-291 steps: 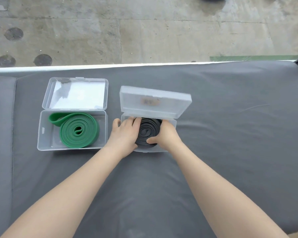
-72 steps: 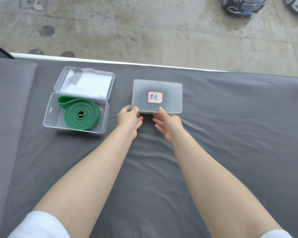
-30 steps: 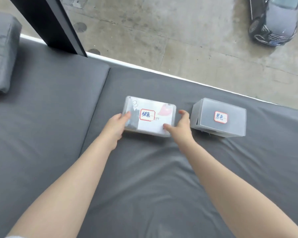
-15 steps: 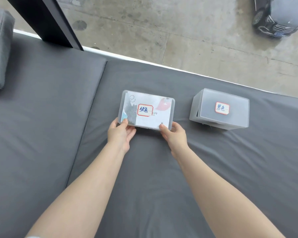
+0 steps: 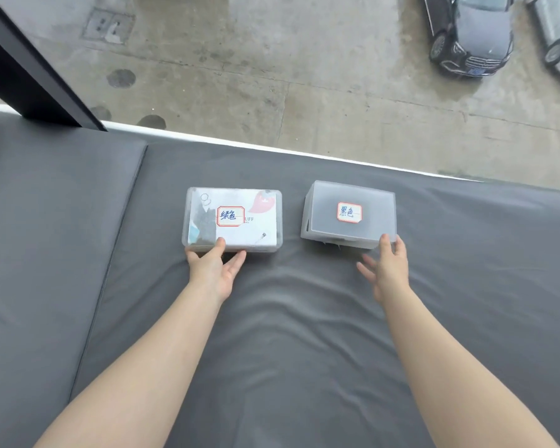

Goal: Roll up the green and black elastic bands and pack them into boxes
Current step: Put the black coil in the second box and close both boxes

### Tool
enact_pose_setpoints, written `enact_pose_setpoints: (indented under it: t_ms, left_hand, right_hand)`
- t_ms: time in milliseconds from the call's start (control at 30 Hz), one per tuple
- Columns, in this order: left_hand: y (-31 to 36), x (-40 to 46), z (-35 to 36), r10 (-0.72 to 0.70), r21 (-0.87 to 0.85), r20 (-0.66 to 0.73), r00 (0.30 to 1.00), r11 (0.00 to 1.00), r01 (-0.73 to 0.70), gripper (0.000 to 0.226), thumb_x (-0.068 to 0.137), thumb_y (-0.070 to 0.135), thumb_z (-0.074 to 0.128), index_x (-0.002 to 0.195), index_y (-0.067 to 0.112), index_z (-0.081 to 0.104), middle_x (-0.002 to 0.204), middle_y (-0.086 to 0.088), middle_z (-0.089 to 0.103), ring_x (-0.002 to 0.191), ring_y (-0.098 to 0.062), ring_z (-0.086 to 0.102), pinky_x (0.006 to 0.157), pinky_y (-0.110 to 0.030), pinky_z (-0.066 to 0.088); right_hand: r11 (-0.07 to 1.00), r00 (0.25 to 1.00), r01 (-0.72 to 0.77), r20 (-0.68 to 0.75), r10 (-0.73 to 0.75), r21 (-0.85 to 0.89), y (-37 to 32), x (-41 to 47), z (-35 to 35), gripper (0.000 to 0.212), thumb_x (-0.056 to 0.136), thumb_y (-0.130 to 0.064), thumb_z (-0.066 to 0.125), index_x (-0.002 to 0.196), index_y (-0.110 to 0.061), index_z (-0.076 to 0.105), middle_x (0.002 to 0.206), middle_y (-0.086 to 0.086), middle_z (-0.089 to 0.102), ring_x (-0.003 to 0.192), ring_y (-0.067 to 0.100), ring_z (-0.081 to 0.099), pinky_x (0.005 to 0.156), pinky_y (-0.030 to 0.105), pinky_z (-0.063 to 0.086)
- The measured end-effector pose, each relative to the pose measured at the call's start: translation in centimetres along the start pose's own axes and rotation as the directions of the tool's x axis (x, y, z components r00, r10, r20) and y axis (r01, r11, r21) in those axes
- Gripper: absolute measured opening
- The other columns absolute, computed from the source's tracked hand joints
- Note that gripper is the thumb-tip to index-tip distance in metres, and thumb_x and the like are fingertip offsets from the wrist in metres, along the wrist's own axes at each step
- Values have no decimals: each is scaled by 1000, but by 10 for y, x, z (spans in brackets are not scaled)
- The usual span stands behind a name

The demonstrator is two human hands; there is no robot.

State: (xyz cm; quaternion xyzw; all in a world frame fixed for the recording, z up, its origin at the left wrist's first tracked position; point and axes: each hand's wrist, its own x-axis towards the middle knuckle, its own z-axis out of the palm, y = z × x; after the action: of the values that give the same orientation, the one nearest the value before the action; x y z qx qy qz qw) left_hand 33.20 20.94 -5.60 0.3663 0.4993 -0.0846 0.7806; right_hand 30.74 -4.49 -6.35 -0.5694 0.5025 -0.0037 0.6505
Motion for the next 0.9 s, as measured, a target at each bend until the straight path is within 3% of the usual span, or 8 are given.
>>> enact_pose_setpoints:
  t_ms: [200, 300, 433, 533, 600, 667, 767, 900]
  left_hand:
    - [-7, 12, 35, 70, 44, 68, 995, 996, -73, 54, 96, 7, 47, 143, 24, 27, 137, -5, 46, 87, -18, 62, 94, -35, 50]
    - [-7, 12, 43, 25, 246, 86, 996, 968, -46, 40, 99, 18, 43, 137, 8, 36, 138, -14, 47, 109, -27, 59, 91, -33, 48]
    - [-31, -12, 55, 75, 676, 249, 966, 700, -229, 31, 100, 16, 36, 121, 2, 54, 126, -14, 58, 105, -21, 58, 92, -29, 46]
    - [-54, -19, 68, 191, 737, 460, 867, 463, -493, 37, 99, 13, 33, 134, 12, 46, 136, -5, 51, 122, -16, 50, 108, -33, 37]
    - [-63, -16, 76, 241, 776, 479, 844, 332, -536, 40, 99, 15, 30, 138, 14, 40, 139, -3, 46, 126, -18, 45, 109, -32, 33]
    - [-67, -12, 78, 254, 822, 453, 855, 253, -511, 40, 99, 16, 29, 137, 13, 42, 137, -5, 45, 125, -20, 44, 107, -31, 33]
    - [-70, -8, 82, 251, 828, 424, 870, 281, -485, 40, 99, 17, 28, 136, 13, 44, 139, -7, 47, 127, -20, 44, 108, -36, 34]
    - [-73, -14, 86, 220, 800, 364, 905, 425, -425, 44, 100, 14, 30, 144, 17, 32, 148, 1, 36, 135, -15, 35, 107, -25, 27]
  right_hand:
    - [992, 989, 98, 103, -106, 83, -11, 9, 18, 36, 99, -16, 42, 135, -12, 37, 103, -8, 53, 102, 24, 58, 100, 34, 46]
    - [996, 989, 90, 118, -89, -2, -16, 13, 30, 32, 98, -18, 44, 130, -12, 39, 110, 1, 52, 102, 24, 59, 96, 32, 48]
    - [999, 996, 34, 88, -31, -36, -25, 19, 28, 28, 95, -17, 49, 121, -7, 44, 123, 9, 52, 101, 24, 61, 94, 31, 49]
    - [996, 995, -80, 55, 78, 40, -36, 19, 22, 27, 95, -22, 51, 116, -5, 49, 123, 6, 54, 96, 25, 65, 103, 35, 43]
    - [975, 983, -183, 44, 179, 128, -41, 18, 24, 40, 94, -20, 54, 127, 2, 46, 115, 5, 56, 87, 24, 65, 104, 37, 43]
    - [934, 947, -313, 125, 295, 172, -42, 12, 34, 47, 93, -19, 56, 132, 2, 42, 115, 13, 55, 99, 28, 62, 100, 40, 46]
    - [862, 876, -465, 242, 417, 199, -37, 3, 54, 51, 92, -26, 57, 135, -4, 41, 131, 20, 52, 122, 32, 51, 99, 43, 42]
    - [856, 887, -453, 219, 406, 250, -35, -1, 67, 38, 93, -21, 57, 126, -6, 47, 115, 14, 61, 108, 30, 61, 87, 38, 46]
